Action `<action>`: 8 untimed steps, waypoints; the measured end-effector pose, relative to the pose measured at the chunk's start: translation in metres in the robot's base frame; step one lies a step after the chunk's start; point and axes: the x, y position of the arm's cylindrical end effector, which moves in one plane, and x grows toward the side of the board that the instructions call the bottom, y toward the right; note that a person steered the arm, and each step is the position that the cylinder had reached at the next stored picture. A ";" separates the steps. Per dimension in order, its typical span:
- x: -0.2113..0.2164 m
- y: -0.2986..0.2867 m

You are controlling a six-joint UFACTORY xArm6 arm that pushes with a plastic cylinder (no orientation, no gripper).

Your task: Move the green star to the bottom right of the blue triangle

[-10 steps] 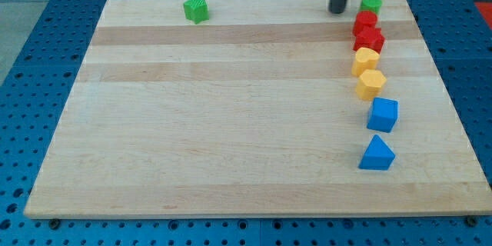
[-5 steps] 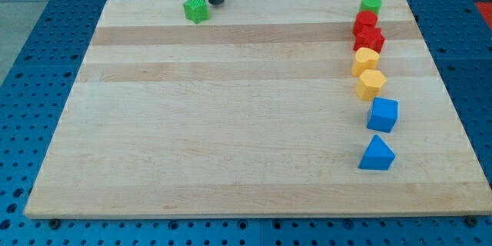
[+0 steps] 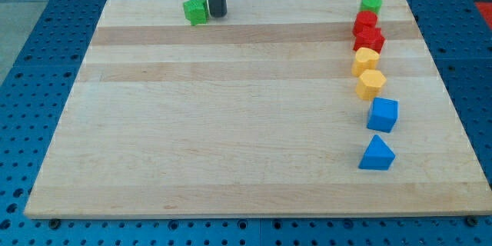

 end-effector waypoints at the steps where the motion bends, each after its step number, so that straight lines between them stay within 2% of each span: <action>1: -0.015 -0.062; 2: 0.049 -0.078; 3: 0.115 -0.065; 4: 0.114 -0.095; 6: 0.009 -0.107; 7: 0.052 -0.013; 8: 0.162 0.031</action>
